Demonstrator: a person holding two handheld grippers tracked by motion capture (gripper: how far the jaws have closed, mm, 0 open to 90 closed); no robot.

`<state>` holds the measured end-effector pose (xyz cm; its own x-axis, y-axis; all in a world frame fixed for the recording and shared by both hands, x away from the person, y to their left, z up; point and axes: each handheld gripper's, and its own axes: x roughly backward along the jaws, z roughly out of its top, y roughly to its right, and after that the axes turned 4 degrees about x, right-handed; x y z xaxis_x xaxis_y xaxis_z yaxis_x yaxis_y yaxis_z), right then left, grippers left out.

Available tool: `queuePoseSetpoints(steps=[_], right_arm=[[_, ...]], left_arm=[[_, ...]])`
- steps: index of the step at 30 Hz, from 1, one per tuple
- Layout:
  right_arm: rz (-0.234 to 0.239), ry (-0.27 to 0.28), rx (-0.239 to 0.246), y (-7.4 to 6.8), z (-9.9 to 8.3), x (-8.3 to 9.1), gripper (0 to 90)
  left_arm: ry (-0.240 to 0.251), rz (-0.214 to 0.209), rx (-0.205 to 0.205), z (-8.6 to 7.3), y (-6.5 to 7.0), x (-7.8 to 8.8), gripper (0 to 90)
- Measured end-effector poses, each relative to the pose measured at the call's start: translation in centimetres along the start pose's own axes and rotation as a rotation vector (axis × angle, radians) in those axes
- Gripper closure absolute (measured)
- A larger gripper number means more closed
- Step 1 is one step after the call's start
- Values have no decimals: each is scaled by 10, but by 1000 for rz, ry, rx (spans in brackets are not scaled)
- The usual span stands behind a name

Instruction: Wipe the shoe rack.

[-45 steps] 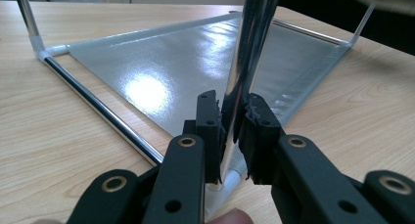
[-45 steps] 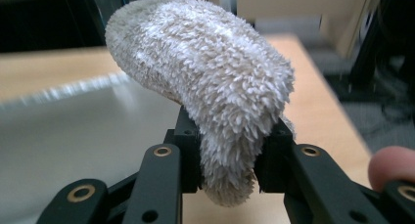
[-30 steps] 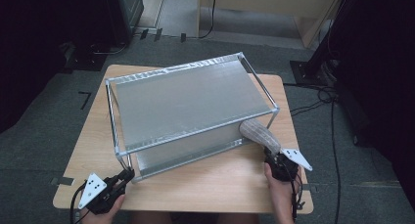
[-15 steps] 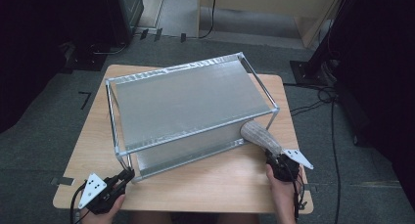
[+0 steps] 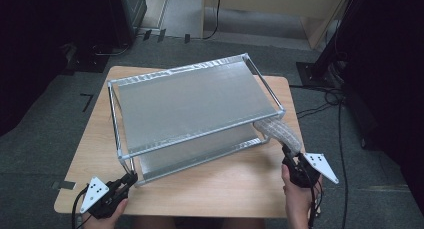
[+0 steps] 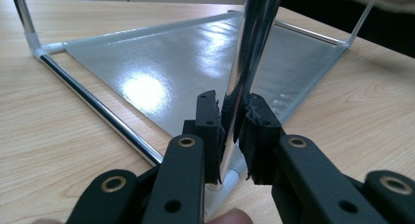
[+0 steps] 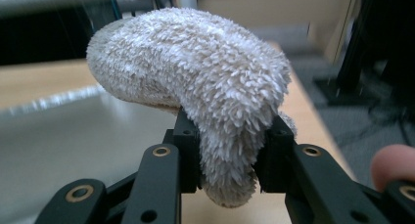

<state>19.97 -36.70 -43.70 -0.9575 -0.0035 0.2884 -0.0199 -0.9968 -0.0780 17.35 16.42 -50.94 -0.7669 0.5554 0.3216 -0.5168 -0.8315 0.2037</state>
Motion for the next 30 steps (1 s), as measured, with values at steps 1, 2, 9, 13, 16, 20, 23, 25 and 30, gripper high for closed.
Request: queuePoseSetpoints(steps=[1,2,9,13,16,20,23,25,30], right_arm=[[-6,17,8,0,2,2,679],[-8,17,11,-1,2,3,678],[-32,-163,-2,-1,-31,-24,676],[-35,-261,-29,-3,-50,-37,676],[-26,-265,-30,-6,-52,-38,676],[4,-262,-4,-17,-53,-37,675],[71,-294,43,-34,-60,-41,669],[111,-311,89,-51,-65,-42,666],[230,-332,221,-94,-75,-39,663]], left_arm=[[0,-1,0,0,0,0,793],[0,-1,1,0,0,0,793],[0,-3,1,0,0,0,793],[1,-7,2,0,-1,0,793],[0,-9,-1,0,-1,0,792],[-1,-19,2,0,-1,0,792],[-6,-38,-6,0,0,-1,792],[-15,-71,-11,0,0,-1,790],[-15,-91,-10,1,-1,-1,781]])
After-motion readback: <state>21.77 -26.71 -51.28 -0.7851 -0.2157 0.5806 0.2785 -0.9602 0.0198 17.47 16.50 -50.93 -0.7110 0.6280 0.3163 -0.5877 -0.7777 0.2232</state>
